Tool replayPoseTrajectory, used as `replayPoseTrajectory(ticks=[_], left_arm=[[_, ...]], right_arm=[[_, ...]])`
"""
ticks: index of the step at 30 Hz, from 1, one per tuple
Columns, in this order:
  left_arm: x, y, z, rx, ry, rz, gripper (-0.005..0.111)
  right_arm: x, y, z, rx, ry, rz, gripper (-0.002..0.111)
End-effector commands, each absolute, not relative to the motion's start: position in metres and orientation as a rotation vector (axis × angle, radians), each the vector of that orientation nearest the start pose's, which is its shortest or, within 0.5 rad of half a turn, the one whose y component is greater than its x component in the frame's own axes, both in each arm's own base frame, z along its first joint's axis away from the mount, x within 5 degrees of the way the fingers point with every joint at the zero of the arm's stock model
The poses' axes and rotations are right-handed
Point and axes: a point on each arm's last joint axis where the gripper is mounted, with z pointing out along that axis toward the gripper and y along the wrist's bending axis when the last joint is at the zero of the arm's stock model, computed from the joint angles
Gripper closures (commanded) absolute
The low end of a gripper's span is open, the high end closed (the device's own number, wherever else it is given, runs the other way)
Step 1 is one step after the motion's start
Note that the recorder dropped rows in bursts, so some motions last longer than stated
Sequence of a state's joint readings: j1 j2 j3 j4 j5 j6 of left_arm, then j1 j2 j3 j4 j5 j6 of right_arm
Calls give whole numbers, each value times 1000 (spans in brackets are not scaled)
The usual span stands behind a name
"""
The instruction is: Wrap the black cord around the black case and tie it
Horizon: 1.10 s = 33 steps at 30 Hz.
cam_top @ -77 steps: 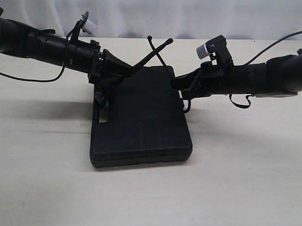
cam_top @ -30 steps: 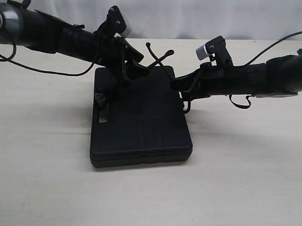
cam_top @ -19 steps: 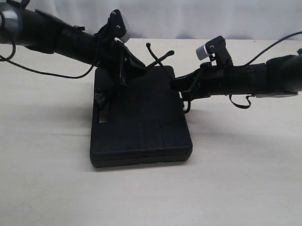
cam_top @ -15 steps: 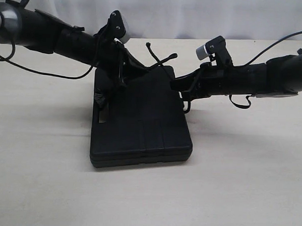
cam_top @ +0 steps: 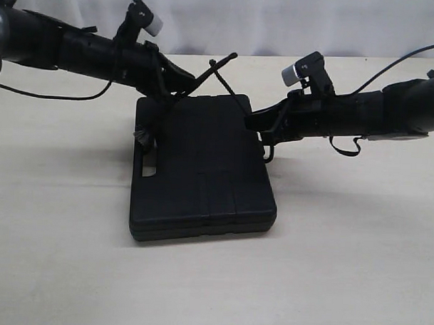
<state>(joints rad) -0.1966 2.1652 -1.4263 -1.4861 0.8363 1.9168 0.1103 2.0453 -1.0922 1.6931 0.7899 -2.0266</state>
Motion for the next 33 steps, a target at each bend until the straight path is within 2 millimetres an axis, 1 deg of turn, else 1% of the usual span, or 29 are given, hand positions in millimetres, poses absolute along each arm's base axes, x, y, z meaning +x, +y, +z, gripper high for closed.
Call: replayPoseTrajectory(ticks=[1, 4, 6, 8, 12, 15, 19, 24, 25, 28, 31, 33], left_arm=[[431, -143, 167, 902, 1850, -931, 107], [438, -130, 161, 795, 1873, -957, 107], [440, -125, 157, 752, 1861, -1006, 107], [442, -121, 150, 734, 1878, -1003, 107], [445, -118, 144, 735, 1921, -938, 107], [444, -118, 145, 735, 1918, -944, 107], [443, -120, 146, 747, 1901, -970, 107], [440, -122, 149, 782, 1858, -1020, 107], [439, -123, 150, 790, 1847, -1036, 107], [437, -124, 151, 838, 1816, -1036, 107], [430, -132, 148, 989, 1776, -1006, 107], [427, -137, 147, 1046, 1754, -995, 107]], right_arm=[[379, 107, 139, -810, 2013, 806, 104], [378, 107, 139, -815, 2020, 814, 104], [375, 108, 139, -858, 2009, 836, 104], [372, 110, 140, -889, 1991, 873, 104], [371, 111, 140, -910, 1982, 888, 104], [366, 114, 142, -959, 1951, 940, 104], [365, 115, 144, -965, 1931, 971, 104], [365, 115, 145, -968, 1918, 976, 104], [366, 116, 146, -943, 1915, 980, 104], [367, 116, 145, -938, 1913, 979, 104], [368, 115, 146, -905, 1911, 979, 104], [369, 115, 146, -902, 1910, 976, 104]])
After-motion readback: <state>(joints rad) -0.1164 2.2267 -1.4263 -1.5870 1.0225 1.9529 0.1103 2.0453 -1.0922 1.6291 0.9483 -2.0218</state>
